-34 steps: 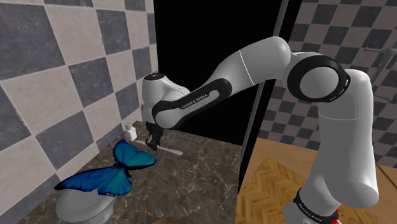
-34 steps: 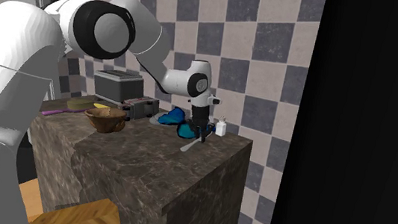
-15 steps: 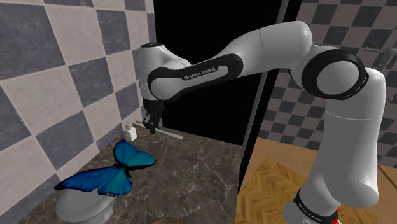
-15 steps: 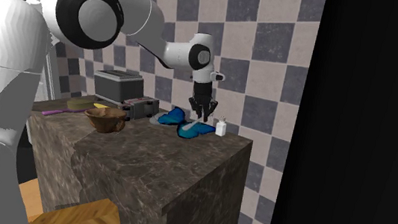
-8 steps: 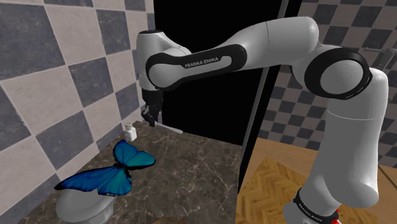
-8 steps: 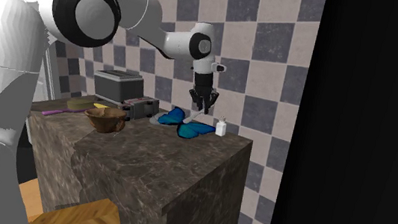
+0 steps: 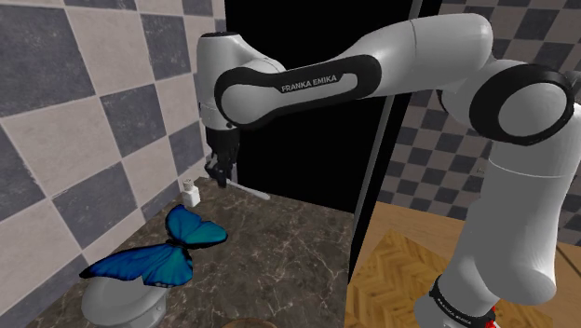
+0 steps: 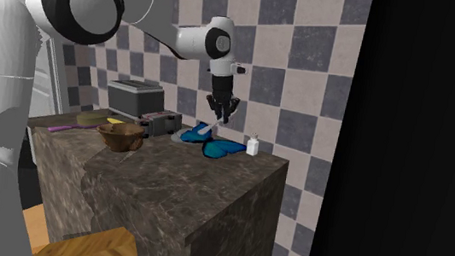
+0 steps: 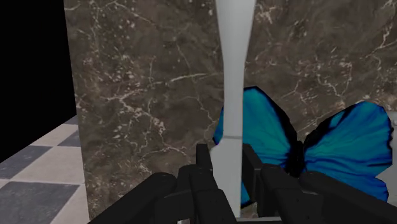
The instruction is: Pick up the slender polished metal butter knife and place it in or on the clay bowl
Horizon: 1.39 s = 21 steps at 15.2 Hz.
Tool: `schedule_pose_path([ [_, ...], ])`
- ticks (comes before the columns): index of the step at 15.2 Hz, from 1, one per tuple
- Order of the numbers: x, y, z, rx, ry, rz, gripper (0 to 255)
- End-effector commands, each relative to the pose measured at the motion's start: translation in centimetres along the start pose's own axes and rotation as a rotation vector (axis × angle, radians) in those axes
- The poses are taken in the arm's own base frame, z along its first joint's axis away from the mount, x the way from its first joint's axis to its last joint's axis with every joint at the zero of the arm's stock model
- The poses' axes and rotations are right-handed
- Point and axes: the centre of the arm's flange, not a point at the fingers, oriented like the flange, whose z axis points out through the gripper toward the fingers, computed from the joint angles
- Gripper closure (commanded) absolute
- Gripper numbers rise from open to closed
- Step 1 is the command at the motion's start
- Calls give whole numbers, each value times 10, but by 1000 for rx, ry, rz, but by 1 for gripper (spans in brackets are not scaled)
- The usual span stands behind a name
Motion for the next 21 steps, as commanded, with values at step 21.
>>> schedule_pose_path([
  [21,-142,-251,-31,0,0,1,255],
])
